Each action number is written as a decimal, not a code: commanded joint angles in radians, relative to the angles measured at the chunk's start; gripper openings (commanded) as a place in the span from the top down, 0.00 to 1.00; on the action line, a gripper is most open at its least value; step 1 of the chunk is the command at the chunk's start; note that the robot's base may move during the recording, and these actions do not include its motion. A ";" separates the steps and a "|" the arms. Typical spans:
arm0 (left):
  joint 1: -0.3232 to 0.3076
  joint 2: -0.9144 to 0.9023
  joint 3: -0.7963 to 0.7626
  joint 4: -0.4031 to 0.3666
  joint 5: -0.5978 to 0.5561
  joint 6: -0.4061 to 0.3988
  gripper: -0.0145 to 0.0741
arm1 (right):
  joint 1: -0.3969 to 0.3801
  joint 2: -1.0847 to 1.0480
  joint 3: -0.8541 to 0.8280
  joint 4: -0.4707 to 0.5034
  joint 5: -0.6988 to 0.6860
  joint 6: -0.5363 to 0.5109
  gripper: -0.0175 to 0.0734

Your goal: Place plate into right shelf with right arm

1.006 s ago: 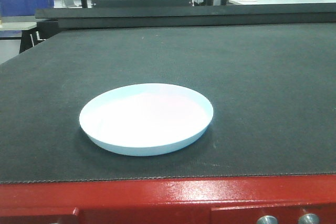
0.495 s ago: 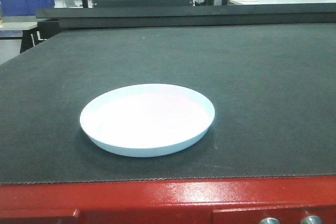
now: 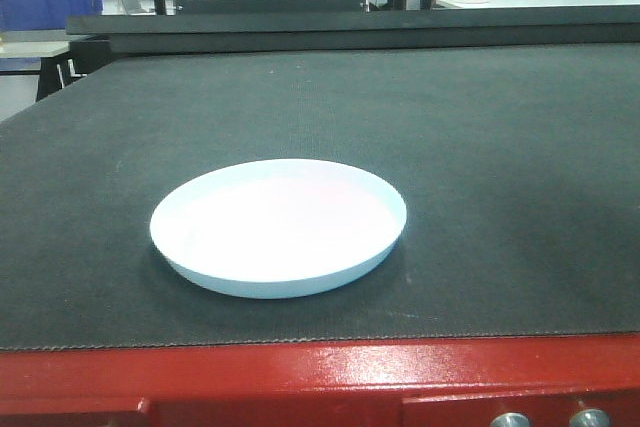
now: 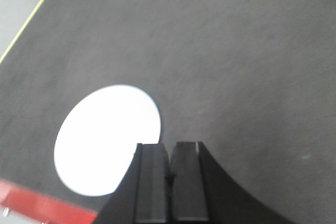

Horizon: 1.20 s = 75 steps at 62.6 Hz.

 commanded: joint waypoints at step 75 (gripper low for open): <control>-0.004 -0.006 0.009 0.000 -0.090 -0.006 0.89 | 0.322 0.747 -0.139 0.053 -0.155 -0.021 0.16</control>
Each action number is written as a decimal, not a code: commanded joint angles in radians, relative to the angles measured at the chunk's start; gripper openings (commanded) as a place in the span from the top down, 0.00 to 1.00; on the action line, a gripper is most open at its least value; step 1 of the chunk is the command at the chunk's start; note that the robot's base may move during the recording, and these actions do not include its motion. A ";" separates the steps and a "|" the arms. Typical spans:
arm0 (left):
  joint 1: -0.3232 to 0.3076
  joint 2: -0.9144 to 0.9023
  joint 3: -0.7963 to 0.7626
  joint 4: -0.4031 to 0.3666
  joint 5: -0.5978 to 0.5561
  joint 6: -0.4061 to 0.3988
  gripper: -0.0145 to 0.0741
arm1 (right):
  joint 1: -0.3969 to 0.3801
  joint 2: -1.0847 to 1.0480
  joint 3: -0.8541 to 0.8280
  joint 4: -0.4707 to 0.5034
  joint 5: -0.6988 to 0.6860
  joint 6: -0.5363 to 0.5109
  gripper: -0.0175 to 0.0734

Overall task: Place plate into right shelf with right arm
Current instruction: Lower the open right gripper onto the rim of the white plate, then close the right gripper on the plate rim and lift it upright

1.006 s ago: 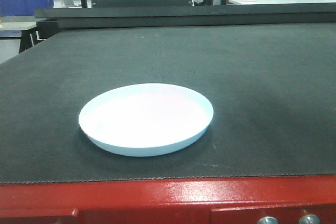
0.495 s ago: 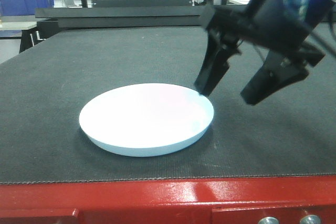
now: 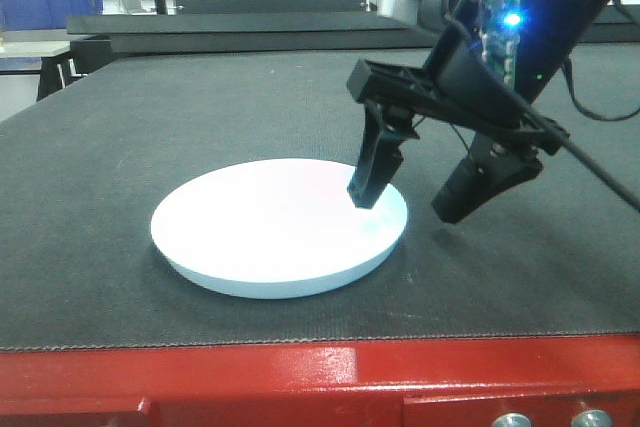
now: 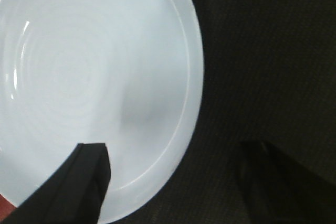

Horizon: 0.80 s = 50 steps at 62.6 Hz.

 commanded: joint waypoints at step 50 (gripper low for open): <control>-0.004 -0.006 0.009 0.000 -0.090 -0.006 0.89 | 0.005 0.014 -0.034 0.072 -0.003 -0.008 0.65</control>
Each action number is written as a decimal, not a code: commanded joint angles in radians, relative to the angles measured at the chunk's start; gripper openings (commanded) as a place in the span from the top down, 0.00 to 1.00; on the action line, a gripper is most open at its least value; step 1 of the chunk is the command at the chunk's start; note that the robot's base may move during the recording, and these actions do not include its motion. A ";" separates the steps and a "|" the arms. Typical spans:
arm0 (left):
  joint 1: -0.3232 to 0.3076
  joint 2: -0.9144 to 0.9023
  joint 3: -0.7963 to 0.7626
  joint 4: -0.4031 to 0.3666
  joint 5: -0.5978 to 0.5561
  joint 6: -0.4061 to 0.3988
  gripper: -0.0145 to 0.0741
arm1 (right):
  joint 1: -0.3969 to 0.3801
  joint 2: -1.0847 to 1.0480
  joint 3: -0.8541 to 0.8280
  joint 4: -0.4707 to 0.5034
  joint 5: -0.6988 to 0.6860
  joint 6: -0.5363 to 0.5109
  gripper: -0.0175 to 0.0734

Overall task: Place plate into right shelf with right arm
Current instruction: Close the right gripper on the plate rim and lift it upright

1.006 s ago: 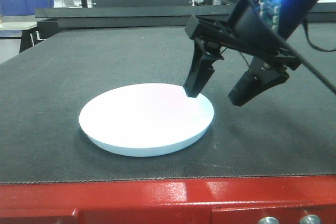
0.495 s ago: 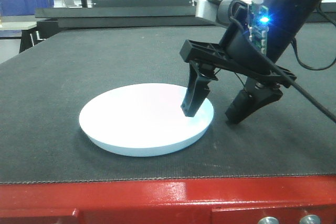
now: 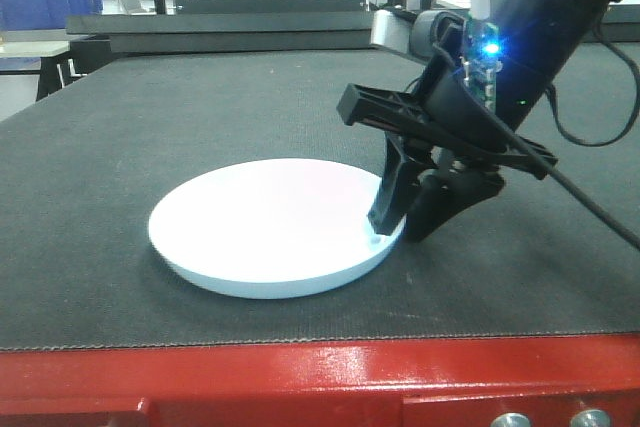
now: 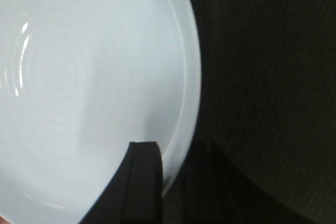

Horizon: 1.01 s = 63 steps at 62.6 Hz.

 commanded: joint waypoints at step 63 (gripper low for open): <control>-0.004 -0.006 0.009 0.000 -0.090 -0.006 0.89 | -0.005 -0.707 0.094 -0.046 -0.348 -0.051 0.75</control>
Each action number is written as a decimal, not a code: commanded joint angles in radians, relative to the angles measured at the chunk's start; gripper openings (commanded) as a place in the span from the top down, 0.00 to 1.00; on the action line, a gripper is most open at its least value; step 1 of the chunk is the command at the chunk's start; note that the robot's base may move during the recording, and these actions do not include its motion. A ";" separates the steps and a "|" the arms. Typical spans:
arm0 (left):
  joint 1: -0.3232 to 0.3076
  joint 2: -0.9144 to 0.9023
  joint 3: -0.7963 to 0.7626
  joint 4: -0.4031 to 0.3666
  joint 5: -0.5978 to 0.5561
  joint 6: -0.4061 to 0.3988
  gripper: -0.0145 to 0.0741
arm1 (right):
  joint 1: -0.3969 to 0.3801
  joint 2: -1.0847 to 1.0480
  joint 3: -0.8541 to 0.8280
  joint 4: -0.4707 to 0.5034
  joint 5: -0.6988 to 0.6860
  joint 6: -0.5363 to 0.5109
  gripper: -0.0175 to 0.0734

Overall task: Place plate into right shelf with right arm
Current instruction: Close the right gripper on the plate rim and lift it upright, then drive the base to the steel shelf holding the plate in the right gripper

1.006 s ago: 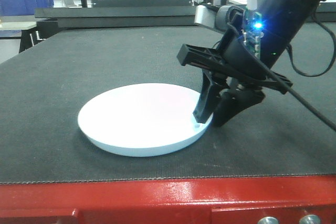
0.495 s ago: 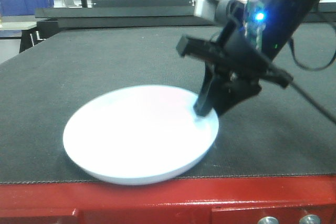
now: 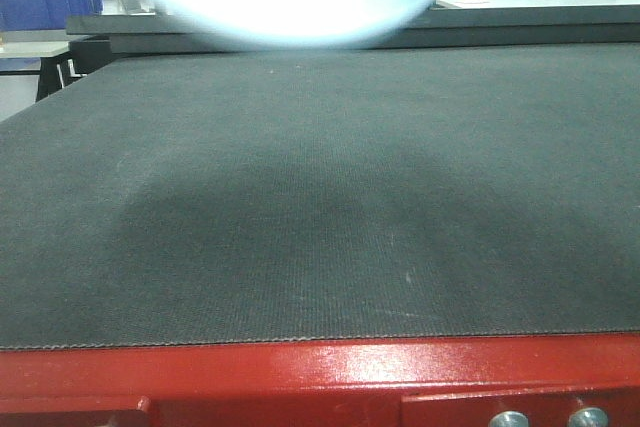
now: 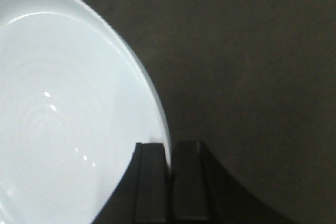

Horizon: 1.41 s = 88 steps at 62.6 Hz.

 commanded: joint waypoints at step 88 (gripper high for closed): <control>-0.004 -0.006 0.009 0.000 -0.090 -0.006 0.89 | -0.006 -0.793 0.633 -0.160 -0.959 -0.141 0.75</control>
